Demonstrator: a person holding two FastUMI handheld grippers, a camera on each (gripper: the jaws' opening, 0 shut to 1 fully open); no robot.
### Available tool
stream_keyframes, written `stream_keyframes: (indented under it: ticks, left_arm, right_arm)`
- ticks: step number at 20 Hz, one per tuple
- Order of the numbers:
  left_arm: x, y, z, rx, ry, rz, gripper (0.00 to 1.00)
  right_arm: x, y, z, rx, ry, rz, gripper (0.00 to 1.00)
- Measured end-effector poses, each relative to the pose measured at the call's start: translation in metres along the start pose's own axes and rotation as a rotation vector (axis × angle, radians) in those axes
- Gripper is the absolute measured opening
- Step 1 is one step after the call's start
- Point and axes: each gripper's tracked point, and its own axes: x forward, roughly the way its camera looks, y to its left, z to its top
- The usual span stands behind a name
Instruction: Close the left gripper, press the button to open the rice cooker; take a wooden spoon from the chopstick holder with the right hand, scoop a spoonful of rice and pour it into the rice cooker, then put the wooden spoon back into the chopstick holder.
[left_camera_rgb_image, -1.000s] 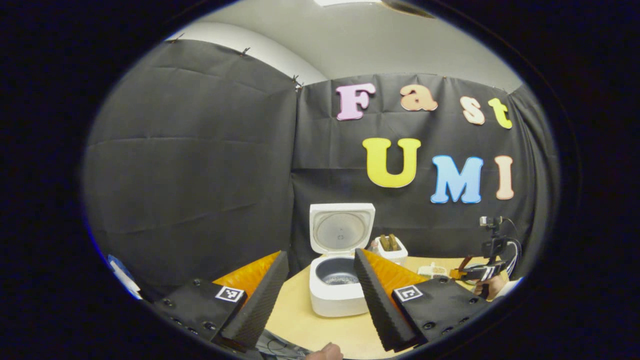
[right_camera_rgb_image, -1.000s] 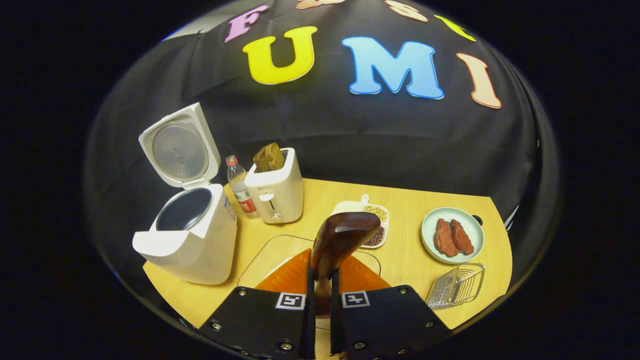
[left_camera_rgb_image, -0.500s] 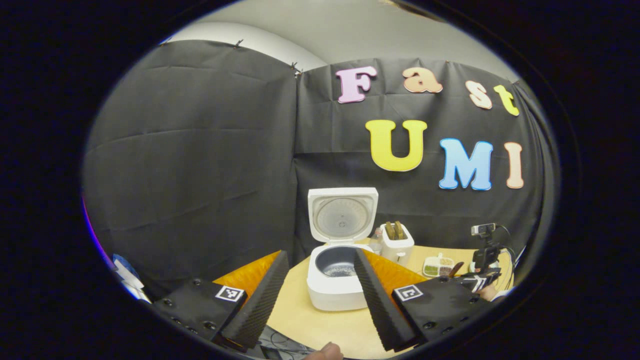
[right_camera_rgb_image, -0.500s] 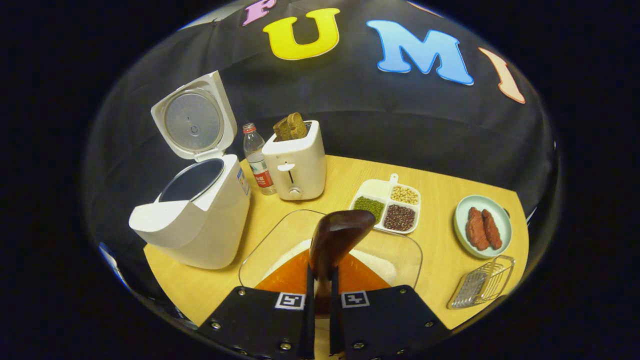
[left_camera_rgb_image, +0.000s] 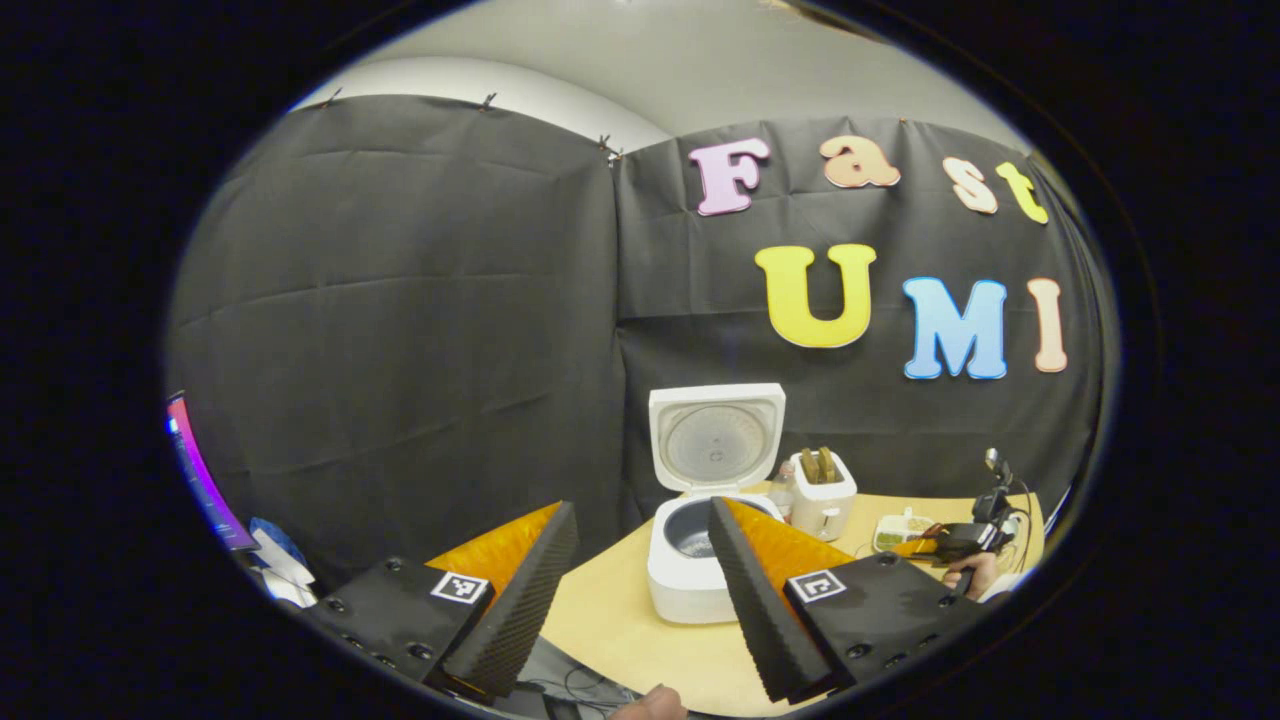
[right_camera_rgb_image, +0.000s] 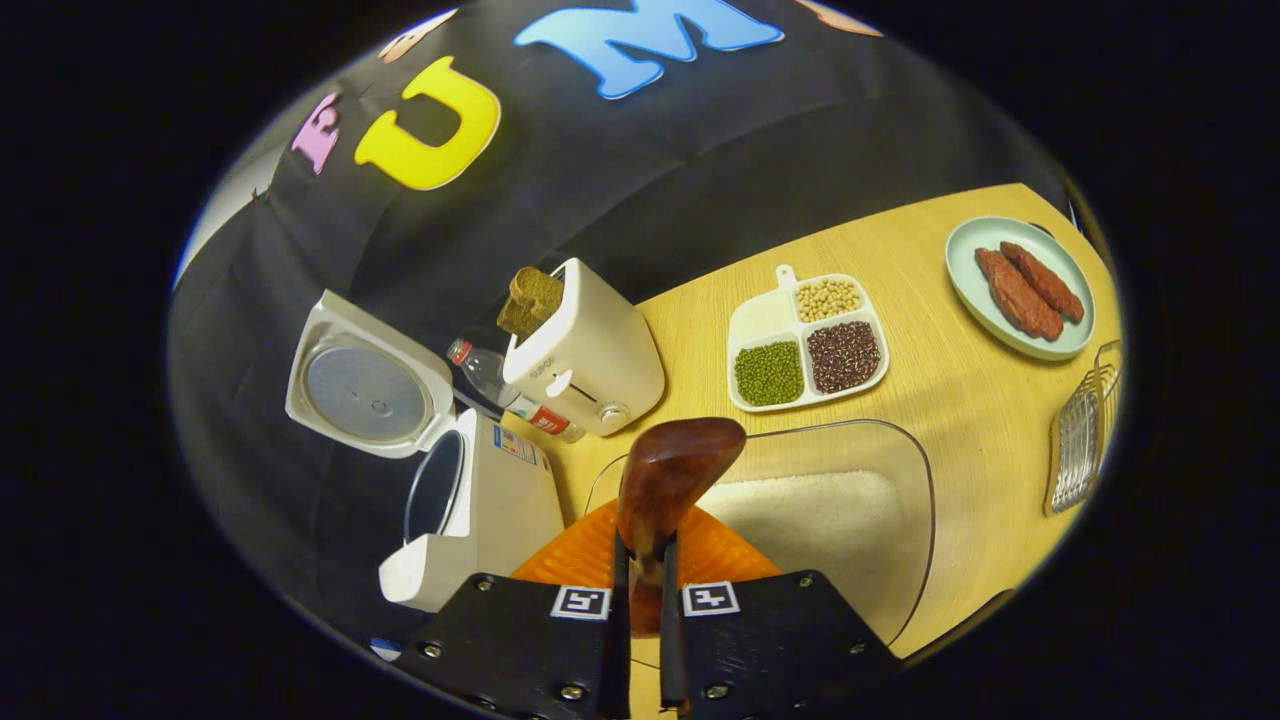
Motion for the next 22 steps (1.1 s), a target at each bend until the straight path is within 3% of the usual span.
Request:
stream_keyframes:
  ticks: [11,16,22]
  left_arm:
    - [-0.015,-0.012,0.014,0.007,-0.03,-0.016,0.94]
    - [-0.024,-0.003,0.018,-0.01,-0.047,-0.008,0.94]
    - [-0.041,0.025,0.026,-0.013,-0.07,0.031,0.94]
  right_arm:
    - [-0.042,0.017,0.038,0.228,-0.068,0.157,0.12]
    - [-0.064,0.065,0.051,0.294,-0.103,0.259,0.12]
    - [-0.059,0.154,0.048,0.206,-0.1,0.355,0.12]
